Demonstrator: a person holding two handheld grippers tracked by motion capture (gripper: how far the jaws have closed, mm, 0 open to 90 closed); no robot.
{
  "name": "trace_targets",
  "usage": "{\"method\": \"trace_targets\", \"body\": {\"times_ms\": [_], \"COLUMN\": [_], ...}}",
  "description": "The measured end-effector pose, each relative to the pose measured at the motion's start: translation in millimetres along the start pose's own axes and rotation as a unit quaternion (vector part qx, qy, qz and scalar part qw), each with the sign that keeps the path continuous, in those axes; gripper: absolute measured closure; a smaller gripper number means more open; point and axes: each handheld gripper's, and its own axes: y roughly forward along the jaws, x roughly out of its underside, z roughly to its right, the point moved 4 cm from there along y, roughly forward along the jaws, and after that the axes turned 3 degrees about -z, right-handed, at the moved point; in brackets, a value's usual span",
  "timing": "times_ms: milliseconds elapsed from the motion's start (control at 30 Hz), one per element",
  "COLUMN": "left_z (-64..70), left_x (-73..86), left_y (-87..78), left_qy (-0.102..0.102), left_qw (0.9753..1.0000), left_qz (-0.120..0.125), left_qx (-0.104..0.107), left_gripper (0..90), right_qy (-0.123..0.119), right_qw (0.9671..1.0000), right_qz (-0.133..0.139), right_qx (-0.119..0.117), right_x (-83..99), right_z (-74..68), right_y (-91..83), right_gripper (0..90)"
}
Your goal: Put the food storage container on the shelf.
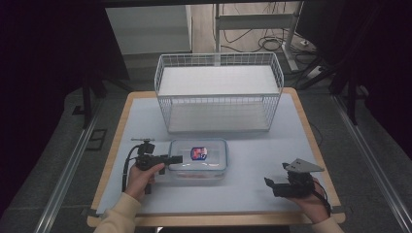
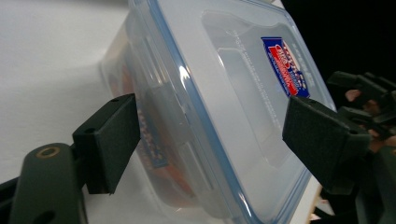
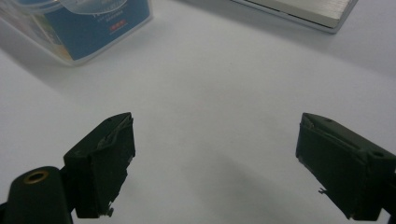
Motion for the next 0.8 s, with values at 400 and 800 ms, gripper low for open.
{"method": "trace_targets", "body": {"times_ms": [400,800], "left_z": [1.8,1.8], "left_x": [-0.7,0.0], "left_y": [-4.1,-4.3], "left_qy": [0.001,0.0], "left_qw": [0.9998,0.9998], "left_qz": [0.015,0.017], "left_qx": [-0.009,-0.01], "left_gripper": [26.3,26.7], "right_qy": [0.029,0.096], "right_qw": [0.9989,0.9878], "right_qz": [0.015,0.012], "right_qx": [-0.034,-0.122], "right_x": [-18.4,-65.5], "right_z": [-6.7,-24.1], "right_y": [2.2,29.7], "right_gripper": [13.7,17.5]}}
